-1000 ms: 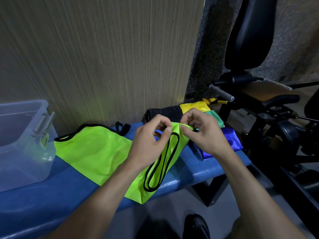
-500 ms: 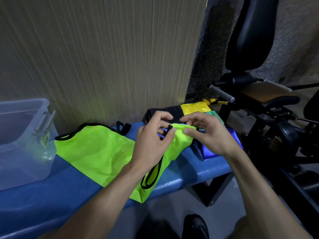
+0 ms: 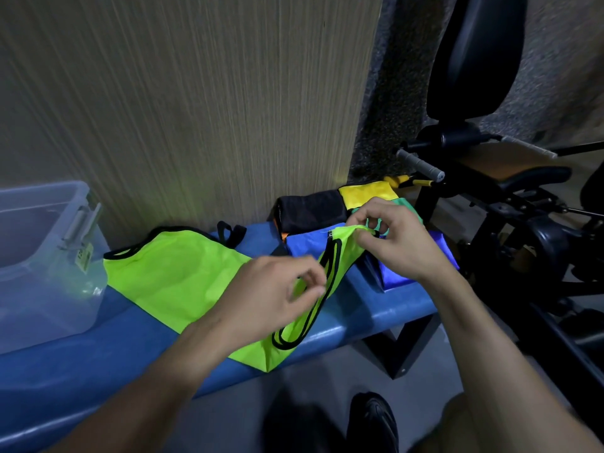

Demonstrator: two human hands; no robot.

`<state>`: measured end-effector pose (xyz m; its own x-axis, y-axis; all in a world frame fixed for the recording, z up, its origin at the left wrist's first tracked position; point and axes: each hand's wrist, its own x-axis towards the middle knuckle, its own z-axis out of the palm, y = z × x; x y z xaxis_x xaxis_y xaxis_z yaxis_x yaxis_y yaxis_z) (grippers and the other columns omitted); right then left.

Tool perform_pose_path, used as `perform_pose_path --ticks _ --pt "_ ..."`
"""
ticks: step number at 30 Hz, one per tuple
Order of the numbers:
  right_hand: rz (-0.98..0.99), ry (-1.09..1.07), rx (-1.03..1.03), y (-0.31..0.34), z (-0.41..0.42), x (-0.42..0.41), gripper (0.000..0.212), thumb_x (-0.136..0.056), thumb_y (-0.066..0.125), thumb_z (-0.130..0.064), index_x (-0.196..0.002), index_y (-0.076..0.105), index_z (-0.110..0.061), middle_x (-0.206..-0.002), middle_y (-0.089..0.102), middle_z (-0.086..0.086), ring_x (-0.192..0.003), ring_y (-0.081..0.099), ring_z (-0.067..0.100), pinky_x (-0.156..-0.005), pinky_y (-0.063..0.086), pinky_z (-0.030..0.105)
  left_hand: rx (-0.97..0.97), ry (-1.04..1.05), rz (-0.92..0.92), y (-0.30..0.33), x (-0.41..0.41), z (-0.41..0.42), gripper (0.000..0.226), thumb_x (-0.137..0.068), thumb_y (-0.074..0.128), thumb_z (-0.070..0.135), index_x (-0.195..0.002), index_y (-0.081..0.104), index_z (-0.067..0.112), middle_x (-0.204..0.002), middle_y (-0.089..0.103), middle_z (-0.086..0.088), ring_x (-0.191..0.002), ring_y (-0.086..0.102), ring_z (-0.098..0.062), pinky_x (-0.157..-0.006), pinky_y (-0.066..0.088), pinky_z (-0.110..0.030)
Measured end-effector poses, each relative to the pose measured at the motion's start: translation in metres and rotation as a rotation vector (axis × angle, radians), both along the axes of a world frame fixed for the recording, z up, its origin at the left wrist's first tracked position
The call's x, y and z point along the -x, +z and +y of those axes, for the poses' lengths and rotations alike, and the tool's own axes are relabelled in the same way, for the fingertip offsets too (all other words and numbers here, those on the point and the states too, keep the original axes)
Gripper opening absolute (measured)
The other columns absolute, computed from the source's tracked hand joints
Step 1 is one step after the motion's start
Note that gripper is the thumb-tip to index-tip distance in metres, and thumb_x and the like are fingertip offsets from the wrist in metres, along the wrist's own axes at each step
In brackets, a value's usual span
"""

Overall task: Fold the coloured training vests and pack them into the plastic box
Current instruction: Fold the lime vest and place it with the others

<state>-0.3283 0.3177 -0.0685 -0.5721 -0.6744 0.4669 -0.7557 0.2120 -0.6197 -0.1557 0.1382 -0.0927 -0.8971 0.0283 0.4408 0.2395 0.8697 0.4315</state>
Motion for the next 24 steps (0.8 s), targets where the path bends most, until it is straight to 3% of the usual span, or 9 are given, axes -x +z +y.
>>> perform_pose_path --ticks 2,4,6,8,14,17,19,22,24 --pt "0.012 -0.015 0.011 0.001 -0.002 -0.001 0.022 -0.082 0.069 0.002 -0.081 0.071 -0.02 -0.082 0.062 -0.009 -0.077 0.05 0.006 -0.071 0.036 0.011 0.226 0.024 -0.17 -0.011 -0.01 0.004 0.026 -0.09 0.062 0.057 -0.102 0.057 0.034 -0.096 0.065 0.029 -0.073 0.058 0.005 -0.068 0.044 -0.026" --pt "0.019 -0.024 0.016 0.002 -0.003 -0.001 0.021 -0.082 0.068 0.002 -0.081 0.071 -0.019 -0.082 0.063 -0.006 -0.077 0.05 0.006 -0.071 0.036 0.011 0.41 0.088 -0.318 -0.021 -0.018 0.011 0.037 -0.092 0.052 0.065 -0.106 0.048 0.031 -0.108 0.068 0.013 -0.092 0.065 -0.014 -0.073 0.044 -0.036" --pt "0.027 -0.029 0.014 0.001 -0.002 0.0 0.021 -0.082 0.068 0.001 -0.081 0.071 -0.02 -0.084 0.063 -0.003 -0.078 0.051 0.009 -0.071 0.035 0.012 0.548 0.127 -0.397 -0.026 -0.023 0.019 0.032 -0.099 0.047 0.057 -0.104 0.045 0.026 -0.11 0.067 -0.001 -0.1 0.064 -0.034 -0.071 0.038 -0.039" --pt "0.04 -0.043 0.004 0.002 0.001 0.003 0.02 -0.082 0.07 -0.003 -0.082 0.072 -0.023 -0.087 0.064 -0.003 -0.079 0.053 0.009 -0.073 0.036 0.016 0.604 0.145 -0.387 -0.023 -0.025 0.026 0.022 -0.104 0.043 0.045 -0.107 0.049 0.024 -0.112 0.065 -0.004 -0.103 0.063 -0.035 -0.07 0.034 -0.039" --pt "0.063 -0.196 -0.13 0.005 0.027 0.008 0.028 -0.081 0.082 -0.01 -0.082 0.074 -0.037 -0.083 0.052 -0.002 -0.074 0.055 0.006 -0.068 0.036 0.02 0.699 0.035 -0.111 -0.039 -0.038 0.043 0.028 -0.071 0.084 0.044 -0.078 0.062 0.027 -0.073 0.058 0.006 -0.056 0.061 -0.019 -0.042 0.028 -0.029" --pt "-0.08 -0.204 -0.274 0.009 0.041 -0.003 0.023 -0.083 0.08 -0.016 -0.076 0.076 -0.037 -0.062 0.05 0.002 -0.053 0.043 0.013 -0.055 0.035 0.024 0.589 -0.083 -0.069 -0.051 -0.043 0.05 0.025 -0.09 0.056 0.054 -0.096 0.062 0.03 -0.088 0.059 0.009 -0.069 0.066 -0.017 -0.047 0.039 -0.029" --pt "-0.259 -0.149 -0.268 0.011 0.048 -0.013 0.02 -0.087 0.07 -0.009 -0.08 0.076 -0.027 -0.057 0.058 0.005 -0.047 0.051 0.013 -0.053 0.041 0.026 0.333 -0.099 -0.056 -0.041 -0.041 0.044 0.029 -0.099 0.043 0.054 -0.103 0.061 0.032 -0.098 0.061 0.012 -0.08 0.065 -0.011 -0.058 0.046 -0.031" --pt "-0.376 -0.131 -0.172 0.01 0.054 -0.023 0.023 -0.091 0.055 0.005 -0.084 0.07 -0.011 -0.073 0.072 0.013 -0.062 0.073 0.03 -0.064 0.061 0.04 0.056 0.045 -0.012 -0.03 -0.025 0.013 0.025 -0.101 0.044 0.047 -0.099 0.064 0.032 -0.099 0.066 0.017 -0.074 0.053 0.01 -0.068 0.047 -0.028" --pt "-0.378 -0.176 -0.052 0.011 0.056 -0.027 0.022 -0.093 0.054 0.007 -0.082 0.068 -0.006 -0.075 0.072 0.015 -0.066 0.073 0.03 -0.067 0.064 0.045 0.035 0.159 -0.015 -0.036 -0.013 -0.018 0.025 -0.098 0.043 0.047 -0.099 0.063 0.032 -0.098 0.066 0.017 -0.074 0.053 0.005 -0.074 0.051 -0.032"
